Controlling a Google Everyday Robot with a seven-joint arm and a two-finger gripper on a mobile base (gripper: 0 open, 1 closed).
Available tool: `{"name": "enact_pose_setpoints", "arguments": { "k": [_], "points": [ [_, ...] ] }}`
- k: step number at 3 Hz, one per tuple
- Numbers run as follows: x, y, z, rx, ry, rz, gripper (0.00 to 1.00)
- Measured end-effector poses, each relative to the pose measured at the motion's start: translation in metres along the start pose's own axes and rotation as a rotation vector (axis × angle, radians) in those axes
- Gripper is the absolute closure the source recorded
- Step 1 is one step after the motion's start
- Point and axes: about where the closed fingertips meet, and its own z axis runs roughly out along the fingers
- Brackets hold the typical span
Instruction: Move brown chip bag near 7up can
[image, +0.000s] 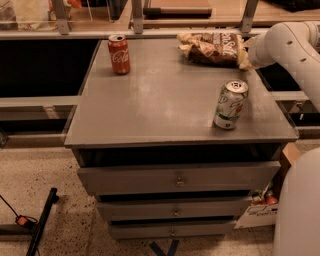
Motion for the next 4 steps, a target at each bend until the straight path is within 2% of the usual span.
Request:
{"name": "enact_pose_setpoints", "arguments": {
  "k": [1,2,3,4],
  "points": [
    [0.003,0.007,0.009,-0.014,0.021,-0.008,0.61],
    [0.008,0.013,0.012,-0.026,0.04,-0.012,0.82],
    [0.008,0.012,0.002,-0.022,0.05,-0.021,1.0],
    [0.008,0.007,-0.031,0.005,0.06,-0.041,1.0]
  ]
}}
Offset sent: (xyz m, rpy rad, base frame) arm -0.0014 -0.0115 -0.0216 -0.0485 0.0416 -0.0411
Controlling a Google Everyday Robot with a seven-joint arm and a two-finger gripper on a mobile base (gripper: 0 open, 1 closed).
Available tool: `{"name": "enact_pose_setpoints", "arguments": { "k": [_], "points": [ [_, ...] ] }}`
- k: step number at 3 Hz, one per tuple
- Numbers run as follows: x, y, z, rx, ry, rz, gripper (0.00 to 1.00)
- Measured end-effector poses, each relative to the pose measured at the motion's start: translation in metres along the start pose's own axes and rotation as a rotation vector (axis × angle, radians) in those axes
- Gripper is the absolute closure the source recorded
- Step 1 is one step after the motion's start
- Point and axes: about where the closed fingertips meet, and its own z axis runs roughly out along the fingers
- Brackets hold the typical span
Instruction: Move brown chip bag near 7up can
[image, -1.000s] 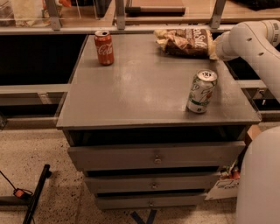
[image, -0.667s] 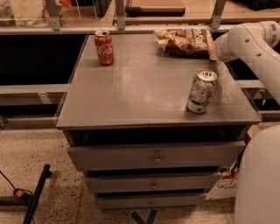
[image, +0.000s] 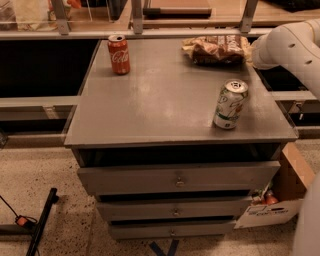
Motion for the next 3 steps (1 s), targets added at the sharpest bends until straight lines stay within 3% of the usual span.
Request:
{"name": "enact_pose_setpoints", "arguments": {
  "k": [2,3],
  "points": [
    [0.006,0.009,-0.1,0.065,0.026,-0.046,1.0],
    [0.005,0.03,-0.14,0.07,0.037,-0.062,1.0]
  ]
}}
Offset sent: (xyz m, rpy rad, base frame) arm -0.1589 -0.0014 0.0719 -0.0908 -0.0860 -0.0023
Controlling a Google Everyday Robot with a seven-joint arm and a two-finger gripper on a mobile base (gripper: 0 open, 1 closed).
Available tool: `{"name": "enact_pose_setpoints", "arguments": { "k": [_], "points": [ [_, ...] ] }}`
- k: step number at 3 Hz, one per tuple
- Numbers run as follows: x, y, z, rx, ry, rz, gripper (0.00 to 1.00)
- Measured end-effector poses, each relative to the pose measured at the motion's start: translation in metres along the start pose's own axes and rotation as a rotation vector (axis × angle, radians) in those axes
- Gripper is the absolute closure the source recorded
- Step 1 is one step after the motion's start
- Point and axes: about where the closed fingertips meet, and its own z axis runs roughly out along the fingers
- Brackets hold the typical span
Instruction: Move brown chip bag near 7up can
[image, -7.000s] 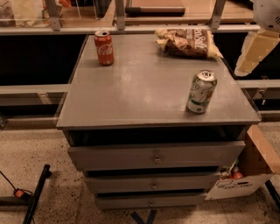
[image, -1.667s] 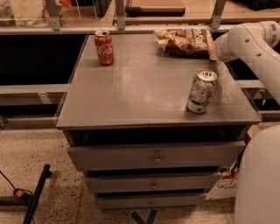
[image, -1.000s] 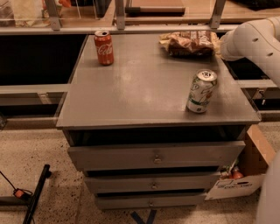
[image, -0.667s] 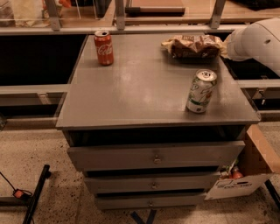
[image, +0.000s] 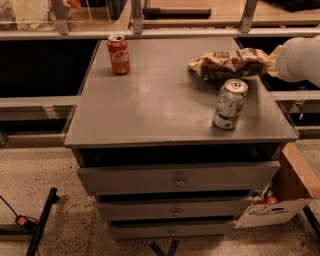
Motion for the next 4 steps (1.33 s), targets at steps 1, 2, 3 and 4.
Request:
{"name": "enact_pose_setpoints", "arguments": {
  "k": [1,2,3,4],
  "points": [
    [-0.001,0.022,-0.029,-0.034,-0.013,-0.008,0.82],
    [-0.001,0.037,-0.046,-0.077,-0.042,-0.015,0.59],
    [-0.003,0.037,-0.046,-0.077,-0.046,-0.017,0.36],
    [-0.004,0.037,-0.046,-0.076,-0.047,-0.019,0.13]
  ]
}}
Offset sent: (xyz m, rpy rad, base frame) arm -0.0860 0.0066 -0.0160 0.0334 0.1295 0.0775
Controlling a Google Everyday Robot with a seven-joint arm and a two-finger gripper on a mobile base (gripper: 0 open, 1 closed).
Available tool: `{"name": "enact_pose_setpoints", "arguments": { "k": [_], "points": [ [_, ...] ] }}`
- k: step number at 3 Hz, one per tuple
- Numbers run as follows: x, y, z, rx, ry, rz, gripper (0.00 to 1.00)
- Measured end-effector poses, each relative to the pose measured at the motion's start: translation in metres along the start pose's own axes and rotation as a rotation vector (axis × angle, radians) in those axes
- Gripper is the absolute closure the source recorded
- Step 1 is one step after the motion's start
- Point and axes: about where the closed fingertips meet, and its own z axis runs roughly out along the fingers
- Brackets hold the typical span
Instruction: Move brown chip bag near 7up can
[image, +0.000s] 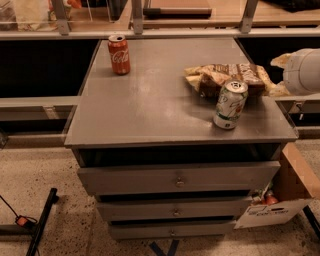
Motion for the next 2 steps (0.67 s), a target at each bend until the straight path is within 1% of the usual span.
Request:
{"name": "enact_pose_setpoints", "arguments": {
  "k": [1,2],
  "points": [
    [-0.0012,-0.0005,-0.0003,0.001,-0.001,-0.002,0.0],
    [-0.0012,-0.0005,-0.0003,0.001,-0.001,-0.002,0.0]
  ]
}}
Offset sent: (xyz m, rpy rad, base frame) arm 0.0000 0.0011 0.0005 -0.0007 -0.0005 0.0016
